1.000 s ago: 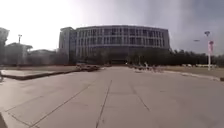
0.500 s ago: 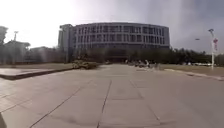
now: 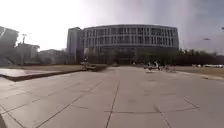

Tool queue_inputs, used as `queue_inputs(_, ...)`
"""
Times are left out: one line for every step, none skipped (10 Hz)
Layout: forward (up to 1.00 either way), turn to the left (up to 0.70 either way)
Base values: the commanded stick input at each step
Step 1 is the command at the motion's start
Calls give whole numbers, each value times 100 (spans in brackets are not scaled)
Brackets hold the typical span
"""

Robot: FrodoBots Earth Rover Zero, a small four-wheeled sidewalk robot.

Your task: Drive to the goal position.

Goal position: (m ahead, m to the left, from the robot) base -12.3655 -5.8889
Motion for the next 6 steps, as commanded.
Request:
queue_inputs(100,0)
queue_inputs(100,0)
queue_inputs(100,0)
queue_inputs(100,0)
queue_inputs(100,0)
queue_inputs(100,0)
